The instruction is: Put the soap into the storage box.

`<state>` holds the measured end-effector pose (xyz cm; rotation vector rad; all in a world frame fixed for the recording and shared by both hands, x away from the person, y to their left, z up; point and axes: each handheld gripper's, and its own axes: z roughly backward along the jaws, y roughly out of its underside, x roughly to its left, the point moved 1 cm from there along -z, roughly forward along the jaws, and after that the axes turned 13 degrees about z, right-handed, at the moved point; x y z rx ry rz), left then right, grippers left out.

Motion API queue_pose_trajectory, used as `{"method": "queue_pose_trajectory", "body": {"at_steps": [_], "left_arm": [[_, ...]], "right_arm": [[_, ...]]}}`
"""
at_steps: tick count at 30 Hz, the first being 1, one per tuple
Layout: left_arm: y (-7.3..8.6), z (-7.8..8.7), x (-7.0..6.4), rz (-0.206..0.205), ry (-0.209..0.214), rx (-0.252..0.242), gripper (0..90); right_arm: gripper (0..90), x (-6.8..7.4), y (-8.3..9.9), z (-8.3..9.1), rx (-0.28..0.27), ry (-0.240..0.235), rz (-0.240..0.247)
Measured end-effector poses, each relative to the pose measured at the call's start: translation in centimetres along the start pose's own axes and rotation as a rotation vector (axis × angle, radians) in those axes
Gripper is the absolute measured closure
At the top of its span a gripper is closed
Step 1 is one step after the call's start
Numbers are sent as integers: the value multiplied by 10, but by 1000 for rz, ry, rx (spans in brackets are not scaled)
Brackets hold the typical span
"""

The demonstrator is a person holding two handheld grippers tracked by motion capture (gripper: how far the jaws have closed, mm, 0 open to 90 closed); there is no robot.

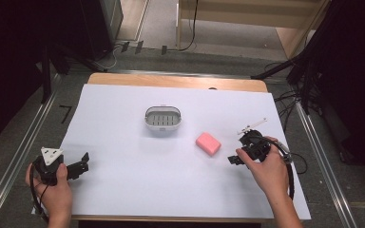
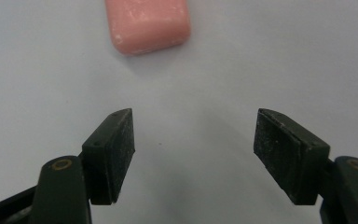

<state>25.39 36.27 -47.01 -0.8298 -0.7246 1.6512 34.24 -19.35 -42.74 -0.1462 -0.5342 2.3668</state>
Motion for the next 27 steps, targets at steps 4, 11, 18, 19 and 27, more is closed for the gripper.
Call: {"method": "queue_pose_trajectory", "body": {"at_steps": [4, 11, 18, 19, 27], "left_arm": [[0, 0, -1, -13, 0, 6, 0], [0, 0, -2, -21, -4, 7, 0], [0, -1, -2, -24, -2, 12, 0], [0, -1, -2, -27, 1, 12, 0], [0, -1, -3, -41, -2, 21, 0]], "right_arm": [[297, 8, -12, -7, 3, -19, 19], [286, 18, -29, -17, 10, -35, 49], [271, 21, -45, -26, 24, -39, 61], [269, 21, -47, -27, 23, -39, 65], [258, 19, -61, -36, 26, -42, 80]]}}
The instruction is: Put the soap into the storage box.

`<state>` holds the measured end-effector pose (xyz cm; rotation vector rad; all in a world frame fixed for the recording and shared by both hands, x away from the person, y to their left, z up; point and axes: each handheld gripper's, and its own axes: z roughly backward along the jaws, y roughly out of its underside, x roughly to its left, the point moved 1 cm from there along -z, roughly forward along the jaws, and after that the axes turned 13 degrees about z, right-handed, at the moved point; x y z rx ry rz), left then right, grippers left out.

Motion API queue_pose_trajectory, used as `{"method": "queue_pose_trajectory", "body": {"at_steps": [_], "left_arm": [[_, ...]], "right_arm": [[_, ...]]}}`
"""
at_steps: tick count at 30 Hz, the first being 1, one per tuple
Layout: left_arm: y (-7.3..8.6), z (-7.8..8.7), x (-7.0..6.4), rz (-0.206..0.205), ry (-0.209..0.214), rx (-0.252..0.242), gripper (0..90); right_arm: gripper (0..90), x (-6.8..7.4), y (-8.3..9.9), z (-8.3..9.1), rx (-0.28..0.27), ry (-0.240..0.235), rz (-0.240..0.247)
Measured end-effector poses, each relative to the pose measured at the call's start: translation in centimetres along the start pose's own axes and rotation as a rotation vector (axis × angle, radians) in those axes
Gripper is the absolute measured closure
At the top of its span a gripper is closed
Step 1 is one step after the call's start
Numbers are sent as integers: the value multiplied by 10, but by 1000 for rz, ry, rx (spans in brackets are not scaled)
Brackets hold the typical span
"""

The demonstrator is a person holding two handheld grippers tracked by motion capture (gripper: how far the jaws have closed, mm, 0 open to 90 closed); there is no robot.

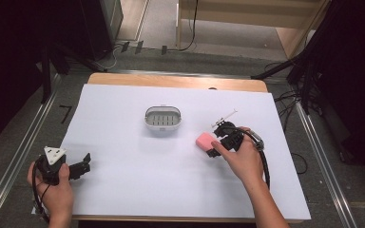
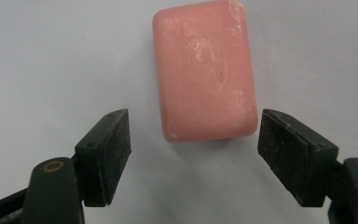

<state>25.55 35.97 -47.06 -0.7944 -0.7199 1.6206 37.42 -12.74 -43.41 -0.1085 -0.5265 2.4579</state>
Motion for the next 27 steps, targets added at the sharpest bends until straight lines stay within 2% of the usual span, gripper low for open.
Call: {"method": "queue_pose_trajectory", "body": {"at_steps": [5, 8, 15, 20, 27], "left_arm": [[0, 0, -1, -8, 0, 1, 0], [0, -1, -1, -9, 2, 2, 0], [0, -1, -2, -19, 1, 7, 0], [0, -1, -2, -20, 3, 8, 0], [0, -1, -3, -26, 5, 10, 0]], "right_arm": [[268, -1, -8, -8, 22, 36, 20], [304, -3, -12, -12, 27, 31, 30], [320, -4, -20, -21, 49, 30, 60], [341, -5, -23, -23, 58, 29, 58], [360, -7, -25, -28, 64, 29, 83]]}}
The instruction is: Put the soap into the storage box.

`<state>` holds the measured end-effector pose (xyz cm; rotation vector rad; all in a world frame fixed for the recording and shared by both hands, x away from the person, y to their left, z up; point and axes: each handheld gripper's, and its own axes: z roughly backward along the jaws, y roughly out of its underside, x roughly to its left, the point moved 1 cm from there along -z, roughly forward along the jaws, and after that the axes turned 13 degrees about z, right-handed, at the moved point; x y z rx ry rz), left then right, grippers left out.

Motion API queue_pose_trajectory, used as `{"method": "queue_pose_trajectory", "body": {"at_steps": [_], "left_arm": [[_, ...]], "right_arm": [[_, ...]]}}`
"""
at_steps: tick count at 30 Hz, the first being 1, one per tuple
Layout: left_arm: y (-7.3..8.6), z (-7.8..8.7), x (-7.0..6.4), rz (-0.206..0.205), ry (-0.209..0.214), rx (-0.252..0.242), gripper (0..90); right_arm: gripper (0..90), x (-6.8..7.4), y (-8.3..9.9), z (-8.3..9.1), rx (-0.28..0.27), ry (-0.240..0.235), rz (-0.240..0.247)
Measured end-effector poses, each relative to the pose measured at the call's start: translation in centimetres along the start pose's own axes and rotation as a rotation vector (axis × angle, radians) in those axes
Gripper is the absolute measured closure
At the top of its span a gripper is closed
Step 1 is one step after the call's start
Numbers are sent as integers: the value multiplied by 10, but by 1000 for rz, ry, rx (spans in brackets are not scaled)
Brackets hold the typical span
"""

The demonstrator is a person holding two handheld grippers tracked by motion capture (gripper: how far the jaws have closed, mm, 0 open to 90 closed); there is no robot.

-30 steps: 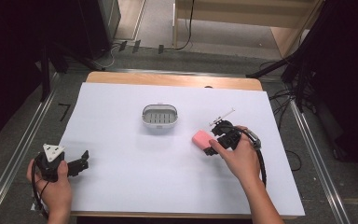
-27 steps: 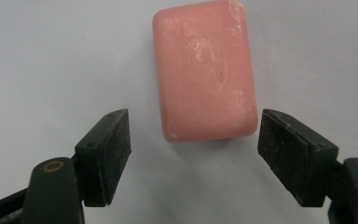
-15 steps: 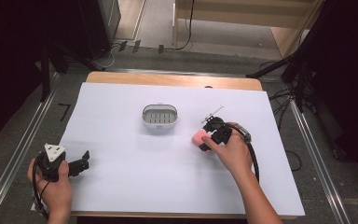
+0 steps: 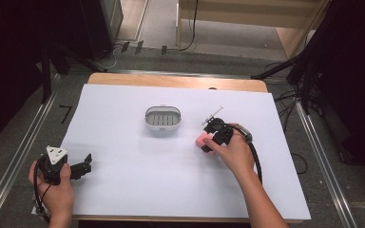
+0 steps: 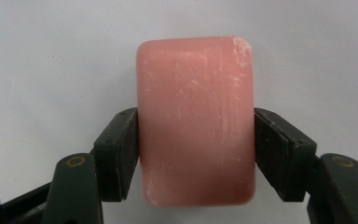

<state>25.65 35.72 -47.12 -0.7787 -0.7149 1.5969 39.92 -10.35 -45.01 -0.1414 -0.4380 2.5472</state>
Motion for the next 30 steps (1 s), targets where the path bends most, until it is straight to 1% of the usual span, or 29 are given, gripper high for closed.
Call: {"method": "queue_pose_trajectory", "body": {"at_steps": [3, 7, 9, 13, 19, 22, 25, 30], "left_arm": [[0, 0, 0, 0, 0, 1, 0], [0, 0, -1, -4, -3, 2, 0], [0, -1, -1, -6, -1, 1, 0], [0, 0, -1, -6, 0, 3, 0], [0, -1, -1, -19, 1, 7, 0], [0, -1, -1, -19, 2, 7, 0], [0, -1, -2, -18, 3, 8, 0], [0, -1, -2, -20, 4, 9, 1]], "right_arm": [[366, 0, -1, -2, 10, -2, -7], [375, 2, -2, -4, 20, 8, 8], [375, 3, -3, -5, 20, 12, 6], [376, 3, -4, -8, 27, 7, 21], [379, 4, -4, -9, 26, 9, 46], [381, 3, -4, -9, 30, 1, 43], [382, 4, -5, -9, 35, 3, 38], [383, 1, -4, -8, 25, -18, 54]]}}
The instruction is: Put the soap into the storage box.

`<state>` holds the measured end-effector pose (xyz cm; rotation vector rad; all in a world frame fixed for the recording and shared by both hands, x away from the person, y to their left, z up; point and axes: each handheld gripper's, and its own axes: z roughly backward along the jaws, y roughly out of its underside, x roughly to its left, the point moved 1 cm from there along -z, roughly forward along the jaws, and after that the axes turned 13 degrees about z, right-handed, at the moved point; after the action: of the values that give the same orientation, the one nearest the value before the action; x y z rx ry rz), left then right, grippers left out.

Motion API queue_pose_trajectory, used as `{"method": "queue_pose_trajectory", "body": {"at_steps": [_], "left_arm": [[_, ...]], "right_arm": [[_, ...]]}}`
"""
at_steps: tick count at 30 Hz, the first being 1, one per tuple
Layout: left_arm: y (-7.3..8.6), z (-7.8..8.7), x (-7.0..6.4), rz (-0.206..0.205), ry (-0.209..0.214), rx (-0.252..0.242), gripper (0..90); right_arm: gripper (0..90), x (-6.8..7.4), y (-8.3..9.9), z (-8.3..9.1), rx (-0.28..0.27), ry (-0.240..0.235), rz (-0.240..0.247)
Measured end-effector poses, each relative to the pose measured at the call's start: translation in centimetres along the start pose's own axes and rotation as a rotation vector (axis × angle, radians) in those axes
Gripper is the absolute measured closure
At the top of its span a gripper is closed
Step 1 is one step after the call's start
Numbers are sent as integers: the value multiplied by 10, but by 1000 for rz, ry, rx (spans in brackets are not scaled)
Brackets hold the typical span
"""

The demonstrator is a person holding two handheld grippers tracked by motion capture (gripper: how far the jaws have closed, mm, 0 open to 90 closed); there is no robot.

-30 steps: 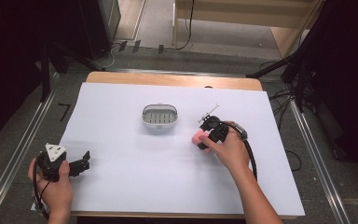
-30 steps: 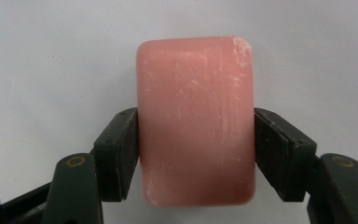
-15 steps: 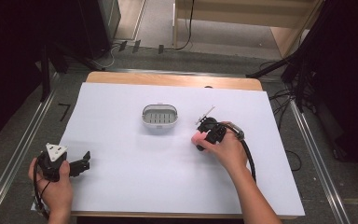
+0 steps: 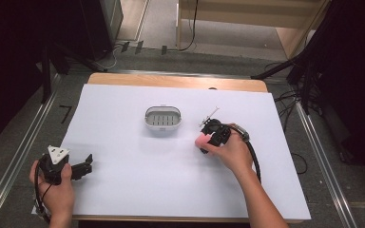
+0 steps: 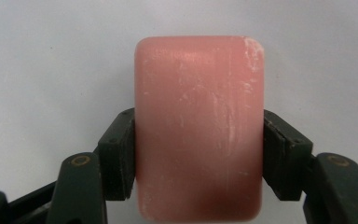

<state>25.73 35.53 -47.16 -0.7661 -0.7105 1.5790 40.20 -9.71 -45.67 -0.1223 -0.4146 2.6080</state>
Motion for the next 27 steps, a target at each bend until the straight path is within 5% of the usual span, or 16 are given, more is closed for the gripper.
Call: {"method": "queue_pose_trajectory", "body": {"at_steps": [4, 15, 27], "left_arm": [[0, 1, 0, 3, -22, -15, 146], [0, 0, 1, 20, -29, -8, 6], [-1, 0, 2, 33, -24, -1, 0]], "right_arm": [[383, 0, -2, 4, -5, 9, 21], [383, 4, -15, 22, -50, 10, 98], [382, 7, -36, 30, -88, -17, 172]]}}
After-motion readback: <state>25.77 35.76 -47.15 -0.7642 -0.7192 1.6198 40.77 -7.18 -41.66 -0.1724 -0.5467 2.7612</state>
